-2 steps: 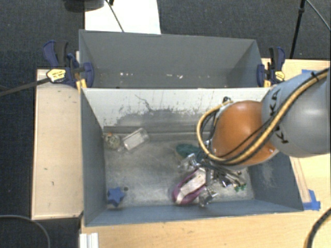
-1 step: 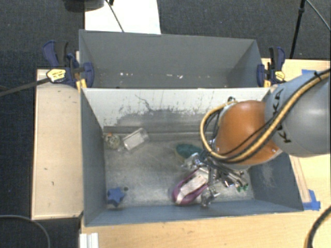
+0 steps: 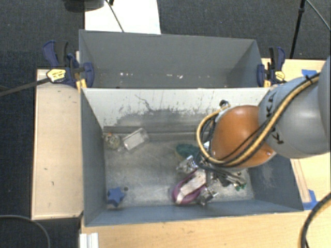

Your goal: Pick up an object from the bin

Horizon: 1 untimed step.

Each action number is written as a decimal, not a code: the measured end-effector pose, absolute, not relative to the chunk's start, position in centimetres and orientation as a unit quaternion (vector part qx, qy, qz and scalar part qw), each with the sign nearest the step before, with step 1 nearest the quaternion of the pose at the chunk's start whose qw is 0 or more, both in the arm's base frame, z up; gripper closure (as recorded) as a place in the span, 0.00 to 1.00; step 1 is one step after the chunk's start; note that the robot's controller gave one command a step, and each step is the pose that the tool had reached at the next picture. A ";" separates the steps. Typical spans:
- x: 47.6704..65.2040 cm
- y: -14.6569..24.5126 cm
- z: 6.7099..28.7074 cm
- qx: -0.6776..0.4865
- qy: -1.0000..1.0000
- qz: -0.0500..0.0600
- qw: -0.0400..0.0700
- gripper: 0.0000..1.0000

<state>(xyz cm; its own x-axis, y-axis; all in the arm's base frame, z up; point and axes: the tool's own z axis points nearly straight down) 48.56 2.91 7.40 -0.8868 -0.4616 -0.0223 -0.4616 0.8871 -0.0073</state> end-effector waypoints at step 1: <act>48.8 3.0 7.5 -0.236 0.972 0.000 0.005 0.00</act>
Offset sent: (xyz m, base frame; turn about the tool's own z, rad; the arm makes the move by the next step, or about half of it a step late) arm 0.0000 0.0000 0.0000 0.0001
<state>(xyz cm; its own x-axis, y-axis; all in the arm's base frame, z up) 48.82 2.96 7.54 -0.8889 -0.4580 -0.0100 -0.4580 0.8889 -0.0030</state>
